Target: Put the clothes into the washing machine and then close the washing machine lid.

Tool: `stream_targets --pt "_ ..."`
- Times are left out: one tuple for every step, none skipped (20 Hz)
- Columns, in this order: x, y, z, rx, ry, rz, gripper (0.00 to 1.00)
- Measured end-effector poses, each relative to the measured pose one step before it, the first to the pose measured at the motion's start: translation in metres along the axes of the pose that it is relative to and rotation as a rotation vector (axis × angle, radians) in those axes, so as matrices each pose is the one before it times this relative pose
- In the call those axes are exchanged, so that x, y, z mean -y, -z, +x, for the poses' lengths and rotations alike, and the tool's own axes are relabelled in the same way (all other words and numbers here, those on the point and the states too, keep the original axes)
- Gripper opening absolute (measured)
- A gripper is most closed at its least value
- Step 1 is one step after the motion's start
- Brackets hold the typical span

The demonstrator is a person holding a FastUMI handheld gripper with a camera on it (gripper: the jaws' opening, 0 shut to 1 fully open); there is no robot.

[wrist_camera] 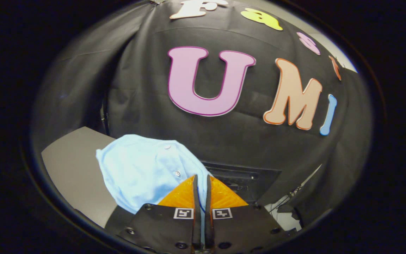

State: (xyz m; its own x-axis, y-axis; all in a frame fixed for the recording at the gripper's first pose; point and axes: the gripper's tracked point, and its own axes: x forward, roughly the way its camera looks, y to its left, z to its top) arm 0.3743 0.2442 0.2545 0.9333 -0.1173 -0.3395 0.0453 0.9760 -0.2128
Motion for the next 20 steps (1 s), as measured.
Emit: stream_targets --pt "0.00661 0.00218 0.00642 -0.00636 0.01029 0.00381 0.05" --pt "0.00513 0.00300 0.00516 -0.00773 0.00953 0.00354 0.05" --pt "0.00642 0.00397 0.00468 -0.00669 0.01357 0.00378 0.05" --pt "0.00570 0.00253 0.00457 -0.00394 0.01289 0.00116 0.05" --pt "0.00556 0.00232 0.00179 -0.00322 0.01575 -0.00124 0.05" --pt "0.00594 0.00234 0.00250 -0.00322 0.01902 -0.00065 0.05" --pt "0.00552 0.00384 0.00350 -0.00323 0.01459 -0.00152 0.05" --pt "0.00454 0.00306 0.00320 -0.00478 0.01223 -0.00189 0.05" --pt "0.00325 0.00252 0.00378 -0.00483 0.00688 0.00176 0.05" --pt "0.00347 0.00483 0.00396 -0.01426 0.00158 0.00795 0.05" --pt "0.00464 0.00532 0.00445 -0.01394 0.00612 0.01568 0.05" --pt "0.00350 0.00087 0.00304 0.00195 0.00170 0.01566 0.15" --pt "0.00417 -0.00262 -0.00017 0.00995 0.01537 0.00852 0.24" --pt "0.00292 -0.00523 -0.00074 0.01442 0.00731 0.00338 0.24" --pt "0.00152 -0.00351 -0.00356 0.00812 0.00207 -0.00153 0.24" --pt "0.00011 -0.00126 -0.00157 0.00010 -0.00079 -0.00551 0.24" --pt "-0.00055 0.00096 -0.00182 0.00074 -0.00168 -0.00710 0.24" --pt "-0.00114 -0.00019 -0.00095 0.00073 -0.00197 -0.00875 0.24" --pt "-0.00091 0.00099 -0.00251 0.00070 -0.00310 -0.00549 0.24" --pt "-0.00234 0.00055 -0.00120 -0.00126 -0.00593 -0.00188 0.24"
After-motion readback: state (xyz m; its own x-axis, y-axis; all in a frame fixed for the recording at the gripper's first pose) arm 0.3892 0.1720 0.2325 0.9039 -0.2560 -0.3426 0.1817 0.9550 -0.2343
